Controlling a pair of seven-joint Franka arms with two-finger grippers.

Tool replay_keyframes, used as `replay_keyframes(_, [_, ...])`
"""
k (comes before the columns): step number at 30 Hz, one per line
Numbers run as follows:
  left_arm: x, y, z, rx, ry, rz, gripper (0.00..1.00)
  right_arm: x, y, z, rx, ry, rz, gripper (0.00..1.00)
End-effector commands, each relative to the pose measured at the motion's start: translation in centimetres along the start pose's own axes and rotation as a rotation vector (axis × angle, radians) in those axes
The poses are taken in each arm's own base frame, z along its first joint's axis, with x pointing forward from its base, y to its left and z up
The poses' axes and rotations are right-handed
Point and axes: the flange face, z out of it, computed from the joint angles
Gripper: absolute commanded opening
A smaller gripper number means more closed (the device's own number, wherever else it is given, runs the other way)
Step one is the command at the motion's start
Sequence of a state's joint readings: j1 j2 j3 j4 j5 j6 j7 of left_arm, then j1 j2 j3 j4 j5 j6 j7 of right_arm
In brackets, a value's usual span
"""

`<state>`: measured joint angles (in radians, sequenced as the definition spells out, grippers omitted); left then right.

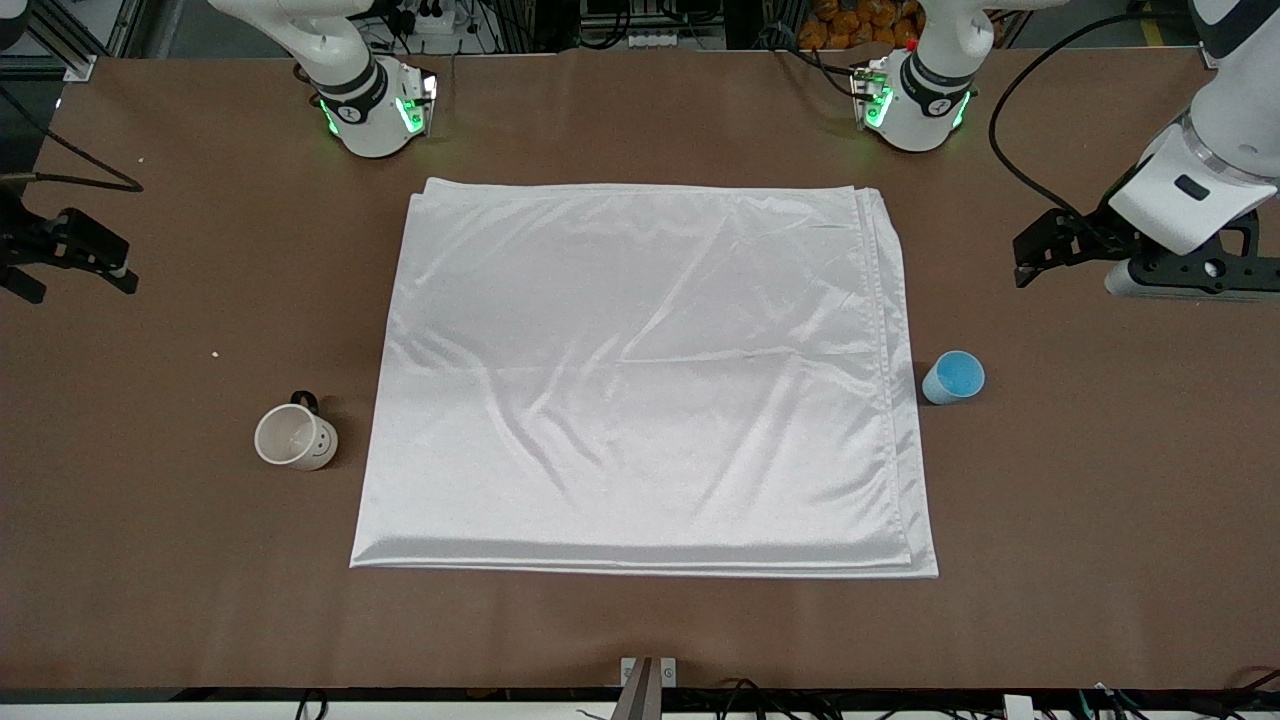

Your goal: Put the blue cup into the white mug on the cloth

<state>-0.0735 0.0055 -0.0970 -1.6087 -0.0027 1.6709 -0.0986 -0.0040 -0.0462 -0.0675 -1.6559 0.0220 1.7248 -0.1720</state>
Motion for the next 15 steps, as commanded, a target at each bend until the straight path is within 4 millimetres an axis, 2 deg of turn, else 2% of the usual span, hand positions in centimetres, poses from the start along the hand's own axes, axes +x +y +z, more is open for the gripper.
replay_keyframes(1, [0.1,0.1,-0.5,-0.011,-0.009,0.004,1.0,-0.3,0.1,-0.9,0.014,-0.019,-0.006,1.0])
replay_keyframes(4, [0.1,0.3,-0.5,-0.012,-0.009,0.005,1.0,-0.3,-0.1,-1.1,0.016,-0.024,0.032,1.0])
replay_keyframes(8, [0.1,0.1,-0.7,-0.013,-0.006,0.002,1.0,-0.1,-2.0,-1.2,0.012,-0.033,0.077,1.0])
replay_keyframes(15, [0.2,0.2,-1.4,0.0,0.008,-0.009,1.0,-0.1,-1.8,-1.3,0.009,-0.034,0.077,1.0])
